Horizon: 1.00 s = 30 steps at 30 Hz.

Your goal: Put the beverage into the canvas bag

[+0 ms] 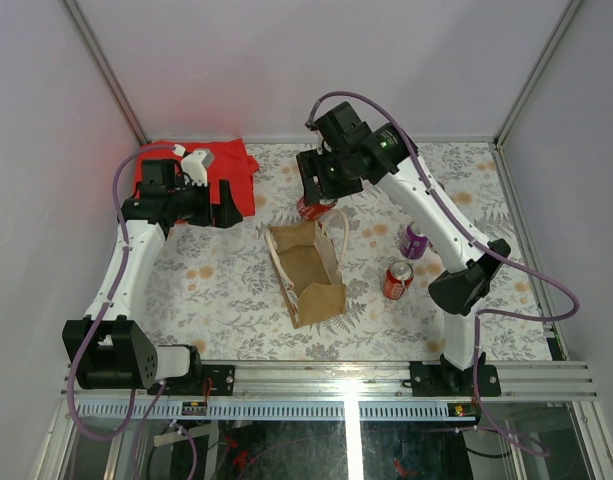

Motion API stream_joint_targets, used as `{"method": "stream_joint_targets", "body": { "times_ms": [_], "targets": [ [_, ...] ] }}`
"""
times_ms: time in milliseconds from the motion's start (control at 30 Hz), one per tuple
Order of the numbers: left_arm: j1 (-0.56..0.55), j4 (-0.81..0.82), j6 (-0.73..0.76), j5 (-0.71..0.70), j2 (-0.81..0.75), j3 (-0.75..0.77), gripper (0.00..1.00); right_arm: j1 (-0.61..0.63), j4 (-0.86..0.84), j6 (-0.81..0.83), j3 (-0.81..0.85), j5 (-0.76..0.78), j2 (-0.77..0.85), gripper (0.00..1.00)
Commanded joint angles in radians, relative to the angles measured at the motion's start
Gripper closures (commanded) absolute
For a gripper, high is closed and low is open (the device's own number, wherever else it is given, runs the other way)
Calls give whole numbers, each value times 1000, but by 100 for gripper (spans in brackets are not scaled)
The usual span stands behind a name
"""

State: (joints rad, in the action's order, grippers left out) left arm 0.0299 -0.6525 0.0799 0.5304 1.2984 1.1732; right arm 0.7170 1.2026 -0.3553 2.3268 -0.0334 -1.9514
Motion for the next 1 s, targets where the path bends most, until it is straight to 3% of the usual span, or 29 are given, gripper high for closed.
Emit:
{"method": "stream_joint_targets", "body": {
  "times_ms": [0,233,800,967],
  "targets": [
    [7,-9,18,-15,-17,-4,0,17,-57,24,49,62,31,99],
    [8,-15,24,-16,-14,-1,1,19,-131,30,-86,54,82,98],
    [8,-16,28,-8,-21,-19,0,111,-73,15,-15,78,13,99],
    [8,-16,27,-5,-24,-24,0,150,-75,5,-77,80,7,99]
  ]
}}
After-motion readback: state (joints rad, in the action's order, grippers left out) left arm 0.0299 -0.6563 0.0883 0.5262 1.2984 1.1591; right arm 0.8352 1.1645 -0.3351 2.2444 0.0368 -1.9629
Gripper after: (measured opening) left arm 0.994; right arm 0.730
